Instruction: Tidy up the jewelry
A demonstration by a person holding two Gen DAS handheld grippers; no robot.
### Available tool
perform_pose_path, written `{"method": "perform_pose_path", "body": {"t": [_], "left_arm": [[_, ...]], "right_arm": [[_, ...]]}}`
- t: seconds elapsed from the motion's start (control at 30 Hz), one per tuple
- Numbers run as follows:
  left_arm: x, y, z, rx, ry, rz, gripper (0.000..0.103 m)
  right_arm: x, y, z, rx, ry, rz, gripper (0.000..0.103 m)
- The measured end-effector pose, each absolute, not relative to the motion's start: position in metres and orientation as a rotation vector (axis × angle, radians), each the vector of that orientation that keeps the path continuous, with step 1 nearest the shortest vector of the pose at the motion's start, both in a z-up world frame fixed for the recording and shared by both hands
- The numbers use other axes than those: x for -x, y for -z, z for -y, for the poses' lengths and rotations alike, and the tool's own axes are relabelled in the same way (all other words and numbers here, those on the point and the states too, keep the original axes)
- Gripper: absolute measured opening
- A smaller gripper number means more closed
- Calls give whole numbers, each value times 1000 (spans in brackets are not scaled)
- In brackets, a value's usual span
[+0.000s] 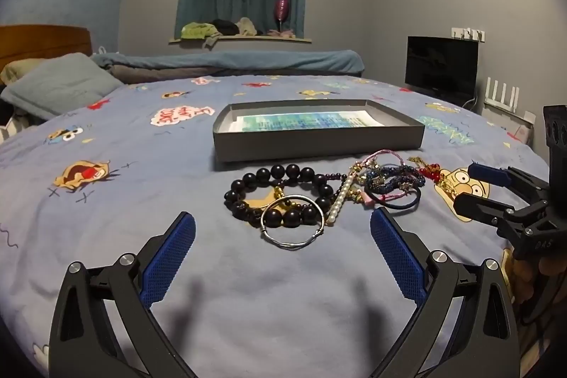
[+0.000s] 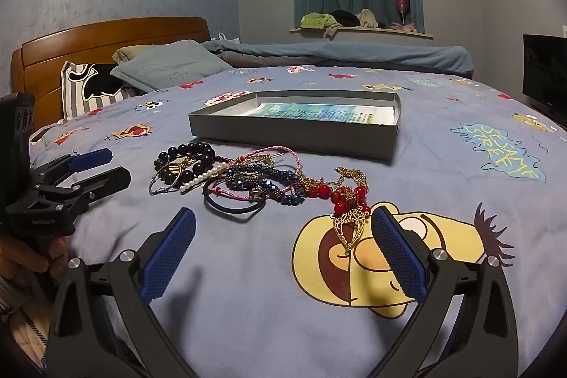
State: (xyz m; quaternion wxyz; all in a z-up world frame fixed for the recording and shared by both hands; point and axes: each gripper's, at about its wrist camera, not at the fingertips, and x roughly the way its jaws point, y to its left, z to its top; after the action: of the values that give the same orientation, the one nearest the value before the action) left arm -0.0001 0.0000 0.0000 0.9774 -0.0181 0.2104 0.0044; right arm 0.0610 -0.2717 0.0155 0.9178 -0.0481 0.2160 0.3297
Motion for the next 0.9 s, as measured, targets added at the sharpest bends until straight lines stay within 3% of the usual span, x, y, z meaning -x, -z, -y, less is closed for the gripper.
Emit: {"method": "perform_pose_path", "body": {"t": [0.9], "left_arm": [[-2, 2, 1, 28, -4, -426, 98]], "right_arm": [[-59, -18, 275, 92, -682, -438, 98]]}}
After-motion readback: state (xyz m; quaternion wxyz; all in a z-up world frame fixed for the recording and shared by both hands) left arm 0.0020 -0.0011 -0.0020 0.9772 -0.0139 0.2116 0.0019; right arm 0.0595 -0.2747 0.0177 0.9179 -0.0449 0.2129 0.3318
